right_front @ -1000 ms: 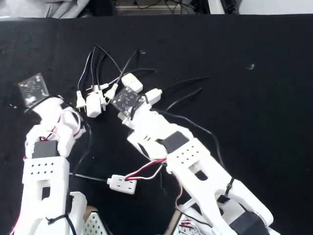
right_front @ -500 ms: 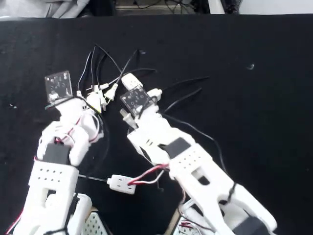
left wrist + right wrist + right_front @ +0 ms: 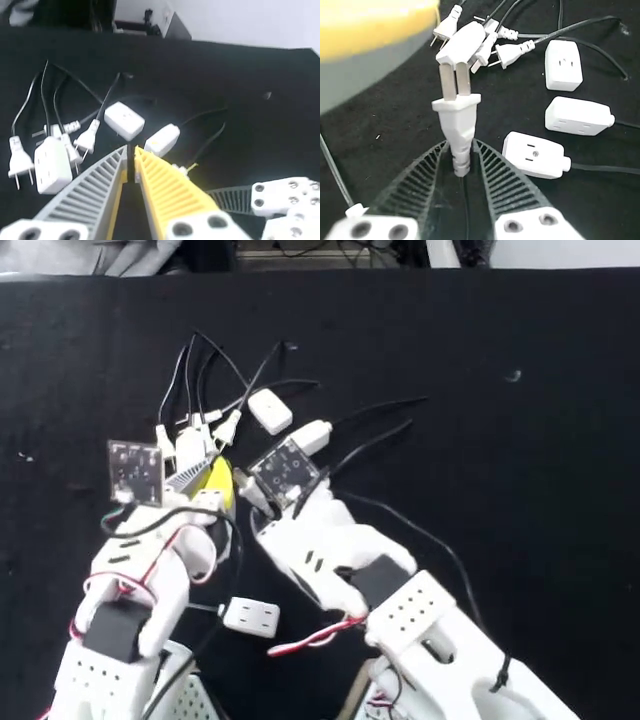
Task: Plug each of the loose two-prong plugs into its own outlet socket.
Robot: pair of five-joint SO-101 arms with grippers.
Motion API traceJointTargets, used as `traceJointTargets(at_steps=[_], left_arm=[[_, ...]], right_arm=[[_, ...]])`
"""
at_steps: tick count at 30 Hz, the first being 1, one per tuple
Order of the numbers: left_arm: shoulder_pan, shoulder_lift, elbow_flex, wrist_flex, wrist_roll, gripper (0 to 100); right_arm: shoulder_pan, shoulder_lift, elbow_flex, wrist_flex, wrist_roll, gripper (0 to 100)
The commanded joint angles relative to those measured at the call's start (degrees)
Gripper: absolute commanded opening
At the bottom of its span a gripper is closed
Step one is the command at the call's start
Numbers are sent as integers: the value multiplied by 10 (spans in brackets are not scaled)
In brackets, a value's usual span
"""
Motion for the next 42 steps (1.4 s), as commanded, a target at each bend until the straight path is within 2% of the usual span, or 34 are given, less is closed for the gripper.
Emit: traceJointTargets(at_steps=[1, 5, 9, 12, 20, 30, 35, 42], left_arm=[[6, -28, -7, -4, -5, 33], [38, -30, -7, -3, -8, 33], [74, -31, -16, 30, -77, 30], [82, -30, -20, 44, -90, 30], [82, -13, -14, 49, -130, 30], [67, 204, -103, 49, -140, 30], [66, 215, -109, 48, -140, 30], [31, 215, -113, 45, -140, 30]], right_arm=[[-5, -17, -4, -11, -1, 11], [-6, -17, -4, -11, -1, 11], [-4, -20, 2, -11, -1, 11], [-5, -20, 4, -11, 0, 11], [-4, -22, 1, -6, 0, 11], [-5, -22, -29, 38, 16, 11], [-6, -22, -33, 41, 16, 11], [-8, -55, -58, 77, 20, 11]])
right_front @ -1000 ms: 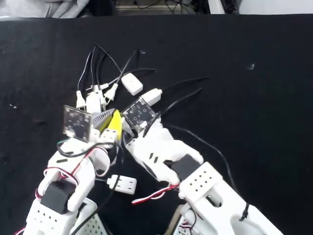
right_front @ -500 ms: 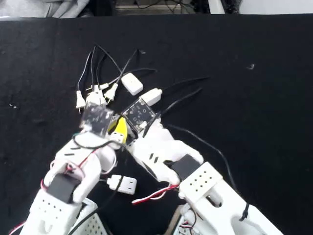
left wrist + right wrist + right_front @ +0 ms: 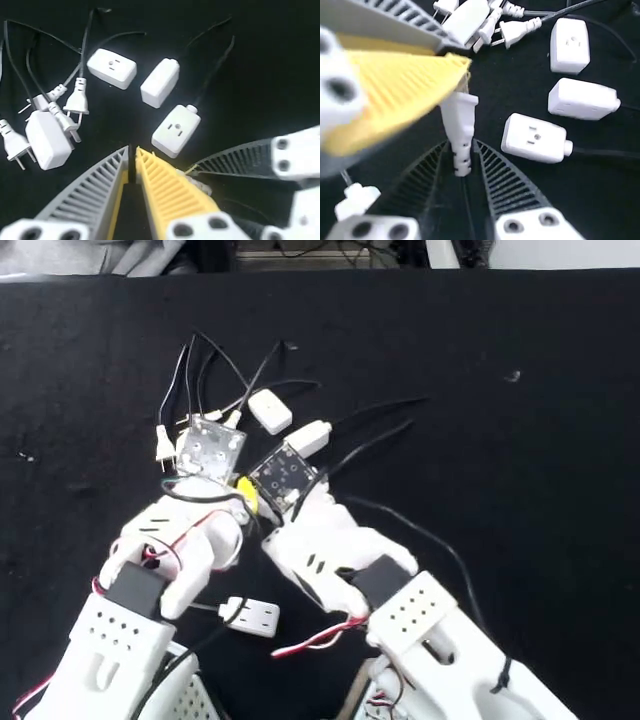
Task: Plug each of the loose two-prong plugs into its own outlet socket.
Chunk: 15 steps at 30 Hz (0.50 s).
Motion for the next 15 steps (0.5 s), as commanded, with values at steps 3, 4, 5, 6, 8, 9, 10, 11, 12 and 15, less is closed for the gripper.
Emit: traceJointTargets(at_steps=[3, 4, 5, 6, 8, 9, 10, 11, 12, 15], left_arm=[[-10, 2, -36, -4, -4, 30], [-10, 2, -36, -4, -4, 30], [-10, 2, -36, -4, -4, 30], [-10, 2, -36, -4, -4, 30], [-10, 2, -36, -4, -4, 30], [-10, 2, -36, -2, -4, 30], [-10, 2, -36, -1, -4, 30], [-10, 2, -36, -1, -4, 30], [-10, 2, -36, -1, -4, 30], [-14, 2, -36, -1, -4, 30]], right_arm=[[-14, -55, -78, 60, 26, 11], [-22, -57, -84, 69, 30, 11], [-32, -56, -89, 75, 31, 11], [-43, -53, -89, 76, 31, 11], [-61, -44, -91, 73, 31, 11], [-64, -38, -92, 73, 31, 11], [-64, -35, -93, 72, 31, 11], [-64, -33, -92, 68, 31, 11], [-64, -31, -90, 63, 31, 11], [-63, -28, -88, 63, 31, 11]])
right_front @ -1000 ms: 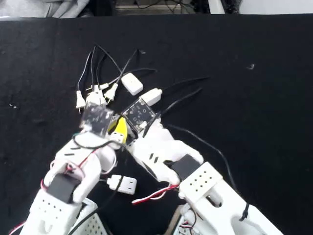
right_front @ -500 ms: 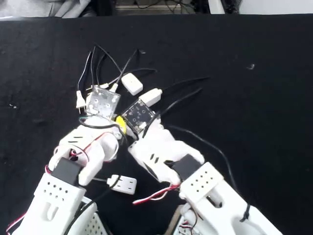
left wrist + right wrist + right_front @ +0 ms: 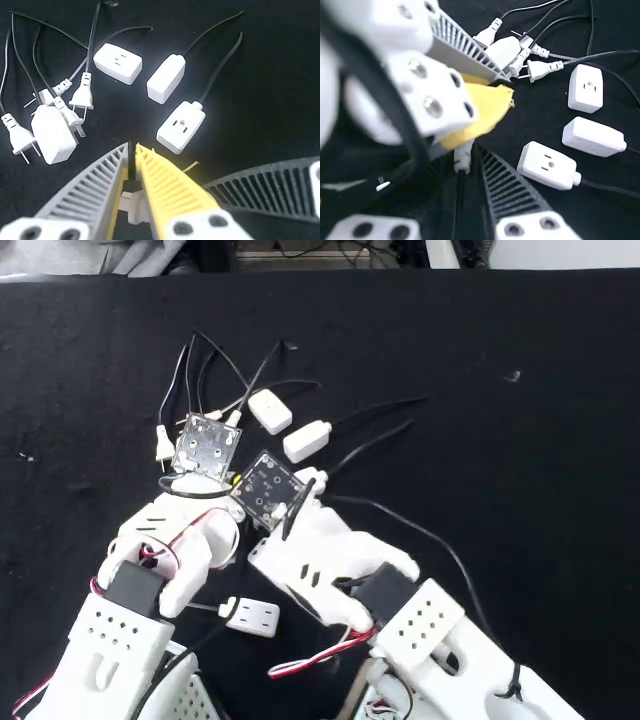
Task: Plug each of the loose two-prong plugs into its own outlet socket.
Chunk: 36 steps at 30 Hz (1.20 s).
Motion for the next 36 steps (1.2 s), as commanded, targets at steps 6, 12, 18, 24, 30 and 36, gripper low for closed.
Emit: traceJointTargets(at_steps=[6, 12, 18, 24, 30, 36], left_arm=[[-51, -2, -49, 1, -3, 30], [-170, -78, -67, 43, 35, 30], [-238, -128, -5, 43, 25, 33], [-350, -116, 70, 84, -120, 30], [-437, -117, 144, 97, -132, 33], [-444, -117, 207, 92, -192, 33]], right_arm=[[42, 2, -31, 5, 9, 11], [121, 2, -36, 57, 74, 11], [129, 2, -108, 165, 111, 11], [128, 2, -228, 316, 163, 11], [113, 4, -266, 404, 204, 11], [26, 77, -267, 447, 200, 11]])
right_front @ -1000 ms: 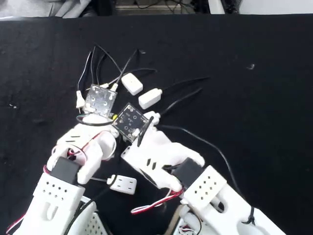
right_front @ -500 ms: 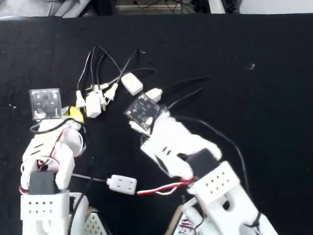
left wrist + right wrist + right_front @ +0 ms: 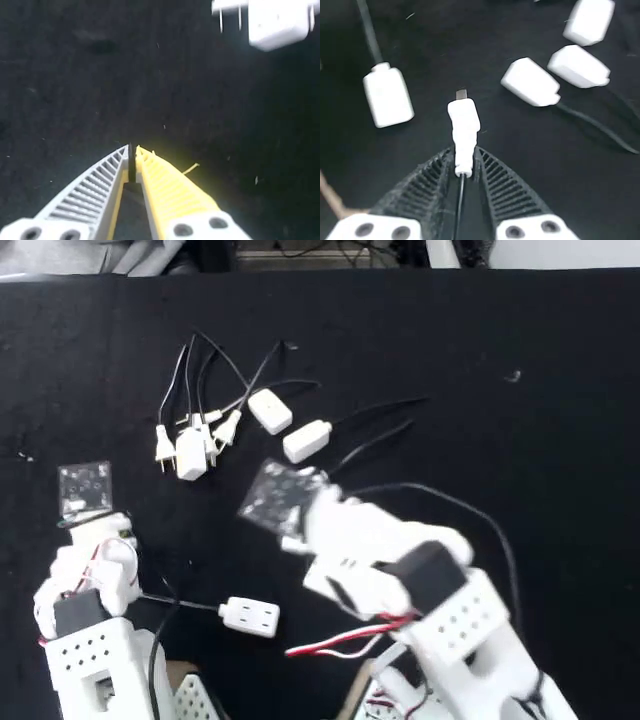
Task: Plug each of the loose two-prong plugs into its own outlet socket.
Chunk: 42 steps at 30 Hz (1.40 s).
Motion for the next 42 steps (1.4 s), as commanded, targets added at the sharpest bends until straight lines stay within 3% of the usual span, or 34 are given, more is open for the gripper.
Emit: traceJointTargets(at_steps=[1, 10, 42], left_arm=[[-6, -1, 18, -3, -47, 33], [-7, -1, 74, -31, -57, 30], [-6, -1, 78, -30, -57, 30]], right_arm=[[-49, 63, -29, 10, 3, 11], [-113, 110, -57, 17, 7, 11], [-113, 193, 9, -22, 5, 11]])
